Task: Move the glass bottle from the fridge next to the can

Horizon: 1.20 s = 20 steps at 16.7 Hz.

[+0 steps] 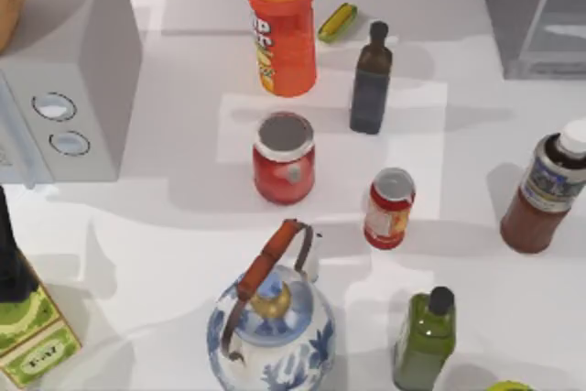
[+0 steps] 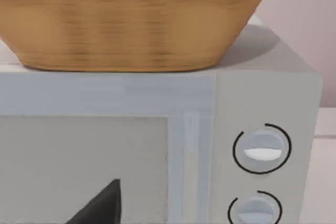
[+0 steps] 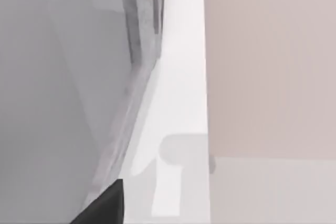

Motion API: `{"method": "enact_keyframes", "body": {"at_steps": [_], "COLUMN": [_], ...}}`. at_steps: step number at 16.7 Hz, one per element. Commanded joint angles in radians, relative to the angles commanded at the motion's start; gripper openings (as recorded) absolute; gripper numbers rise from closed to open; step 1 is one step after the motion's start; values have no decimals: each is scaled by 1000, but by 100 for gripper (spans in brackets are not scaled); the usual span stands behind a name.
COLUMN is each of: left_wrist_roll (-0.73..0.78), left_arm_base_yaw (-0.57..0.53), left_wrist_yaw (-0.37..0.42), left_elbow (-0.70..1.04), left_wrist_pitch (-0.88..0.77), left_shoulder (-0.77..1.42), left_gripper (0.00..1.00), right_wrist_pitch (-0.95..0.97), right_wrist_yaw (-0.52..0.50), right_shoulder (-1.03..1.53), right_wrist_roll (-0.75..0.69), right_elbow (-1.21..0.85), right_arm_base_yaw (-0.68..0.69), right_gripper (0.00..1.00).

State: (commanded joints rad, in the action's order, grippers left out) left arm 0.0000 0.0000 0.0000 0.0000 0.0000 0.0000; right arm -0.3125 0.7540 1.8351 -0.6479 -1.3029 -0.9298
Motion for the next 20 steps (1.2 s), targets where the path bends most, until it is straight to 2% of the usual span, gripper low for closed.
{"method": "enact_keyframes", "body": {"at_steps": [5,8,11,17,20], "left_wrist_roll": [0,0,0,0,0], "left_arm_base_yaw": [0,0,0,0,0], "left_wrist_yaw": [0,0,0,0,0], "left_elbow": [0,0,0,0,0], "left_wrist_pitch": [0,0,0,0,0], "left_shoulder": [0,0,0,0,0], "left_gripper": [100,100,100,100,100], "right_wrist_pitch": [9,51,117,278,339], "right_wrist_yaw": [-13,-93,-227,-559,-681], "right_shoulder": [-9,-26,-57,-156,-200], "right_wrist_roll": [9,87,209,494,602], "right_elbow": [14,45,100,238,293], "right_arm_base_yaw": [-1,94,278,733,867], "right_gripper": [100,100,100,100,100]}}
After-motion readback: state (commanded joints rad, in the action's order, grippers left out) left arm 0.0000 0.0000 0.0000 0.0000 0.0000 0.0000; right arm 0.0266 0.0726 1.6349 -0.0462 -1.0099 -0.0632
